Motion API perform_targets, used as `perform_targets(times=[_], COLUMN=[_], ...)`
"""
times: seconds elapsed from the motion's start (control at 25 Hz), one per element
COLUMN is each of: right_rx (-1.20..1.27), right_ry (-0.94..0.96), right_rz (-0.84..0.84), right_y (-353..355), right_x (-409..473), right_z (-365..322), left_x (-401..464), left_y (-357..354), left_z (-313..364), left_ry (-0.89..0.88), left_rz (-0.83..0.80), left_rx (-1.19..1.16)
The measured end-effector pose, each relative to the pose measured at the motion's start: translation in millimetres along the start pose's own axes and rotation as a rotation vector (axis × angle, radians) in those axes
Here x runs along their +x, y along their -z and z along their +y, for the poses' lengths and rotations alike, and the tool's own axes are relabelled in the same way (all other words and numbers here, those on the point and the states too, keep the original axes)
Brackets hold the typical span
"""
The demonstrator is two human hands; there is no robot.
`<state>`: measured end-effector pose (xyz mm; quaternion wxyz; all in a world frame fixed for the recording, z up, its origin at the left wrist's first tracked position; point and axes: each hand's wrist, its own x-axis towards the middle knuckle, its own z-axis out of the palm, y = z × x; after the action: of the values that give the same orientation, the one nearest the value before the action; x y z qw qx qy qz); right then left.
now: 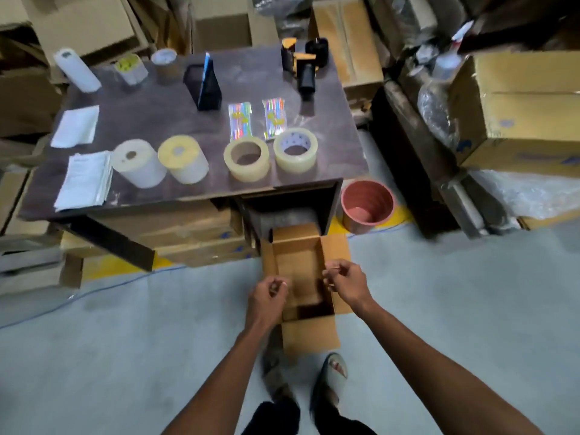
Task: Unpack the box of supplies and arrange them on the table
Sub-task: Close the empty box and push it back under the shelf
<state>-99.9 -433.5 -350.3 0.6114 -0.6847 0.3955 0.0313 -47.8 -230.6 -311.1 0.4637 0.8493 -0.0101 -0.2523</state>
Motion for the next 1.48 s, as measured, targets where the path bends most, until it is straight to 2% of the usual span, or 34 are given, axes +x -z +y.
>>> perform_targets(times=[0.2,0.32,0.4,0.52,0.68,0.8,0.96,1.08,1.2,1.36,1.48], right_rx=[-0.257,-0.481,-0.562,-0.650,-0.757,-0.720,-0.570,-0.511,-0.470,-0.391,-0.320], right_ry=[-0.113,-0.082,-0.112,-0.129,-0.119,-0.159,-0.184,-0.141,-0.125,-0.039,-0.034], right_rz=[-0.050,-0.128,-0.160,-0.204,-0.182,-0.136,-0.075,-0.017,0.004,0.059,0.038], right_y=[-8,-25,-35,-48,-60,-64,-69,-66,-57,-61,-67], right_x=[17,45,55,63,79,85,81,70,62,67,73], right_z=[110,176,223,293,364,400,422,424,416,390,376], left_x=[1,23,32,39,48,49,50,42,23,29,34], left_y=[-50,-88,-111,-144,-179,-198,-214,-216,-211,-201,-206], left_z=[-94,-156,-204,-276,-338,-367,-388,-401,-374,-352,-344], left_ry=[0.044,0.119,0.210,0.258,0.303,0.377,0.481,0.451,0.428,0.367,0.260], left_rz=[-0.236,-0.261,-0.259,-0.256,-0.261,-0.270,-0.221,-0.049,0.008,0.068,0.067], left_rx=[0.203,0.186,0.204,0.296,0.321,0.360,0.081,0.017,-0.099,-0.143,-0.099])
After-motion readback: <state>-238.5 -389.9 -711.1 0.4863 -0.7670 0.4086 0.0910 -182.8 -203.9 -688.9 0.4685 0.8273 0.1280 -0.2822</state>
